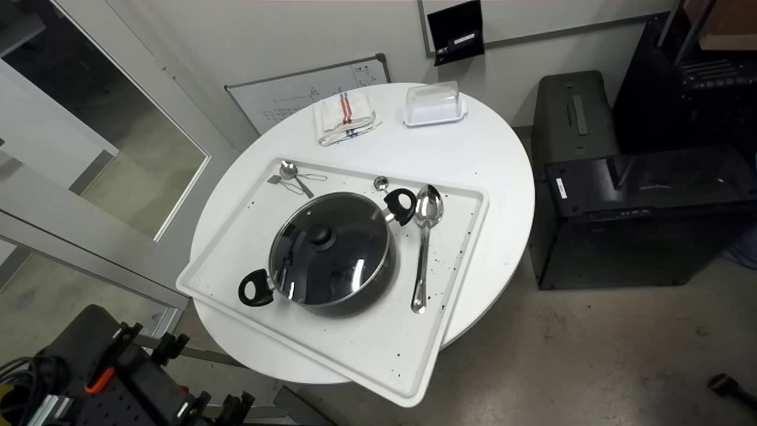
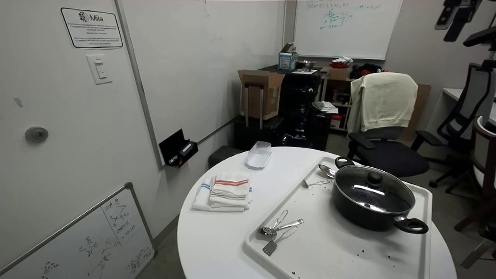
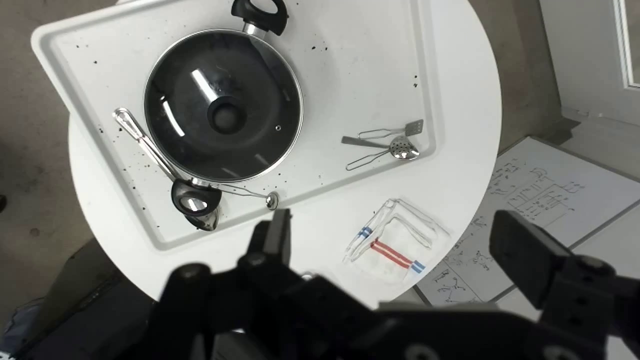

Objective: Remove the lid from the pot and put it on the tray

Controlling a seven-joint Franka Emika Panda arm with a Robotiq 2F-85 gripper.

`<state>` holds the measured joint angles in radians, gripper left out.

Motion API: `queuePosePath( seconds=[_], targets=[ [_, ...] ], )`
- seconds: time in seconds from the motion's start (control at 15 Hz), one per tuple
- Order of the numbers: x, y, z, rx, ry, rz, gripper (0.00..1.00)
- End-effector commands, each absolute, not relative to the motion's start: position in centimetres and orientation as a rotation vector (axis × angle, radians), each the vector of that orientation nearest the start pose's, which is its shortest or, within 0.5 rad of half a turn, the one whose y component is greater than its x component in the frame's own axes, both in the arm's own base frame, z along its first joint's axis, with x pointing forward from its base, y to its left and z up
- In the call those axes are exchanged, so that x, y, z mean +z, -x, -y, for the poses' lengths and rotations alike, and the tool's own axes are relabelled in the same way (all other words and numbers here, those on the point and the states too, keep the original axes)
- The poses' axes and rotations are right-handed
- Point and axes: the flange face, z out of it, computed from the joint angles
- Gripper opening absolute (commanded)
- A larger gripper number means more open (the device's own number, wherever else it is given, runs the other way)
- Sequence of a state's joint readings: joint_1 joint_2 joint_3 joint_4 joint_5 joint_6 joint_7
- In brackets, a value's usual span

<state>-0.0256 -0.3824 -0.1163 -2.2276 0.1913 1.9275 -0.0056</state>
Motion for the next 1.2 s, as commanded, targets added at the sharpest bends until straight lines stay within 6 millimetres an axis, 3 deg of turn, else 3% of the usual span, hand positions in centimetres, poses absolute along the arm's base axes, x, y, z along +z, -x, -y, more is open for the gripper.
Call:
queuePosePath(
  seconds=[0.0,0.6,1.13],
  targets=[
    [50.1,-46.5,6.4,-0.150,2.947,-0.349,1.00],
    [37.5,-51.3,8.0,-0.164,3.096,-0.540,1.00],
    [26.7,-53.2,8.2,0.017,3.209,-0.434,1.00]
  ],
)
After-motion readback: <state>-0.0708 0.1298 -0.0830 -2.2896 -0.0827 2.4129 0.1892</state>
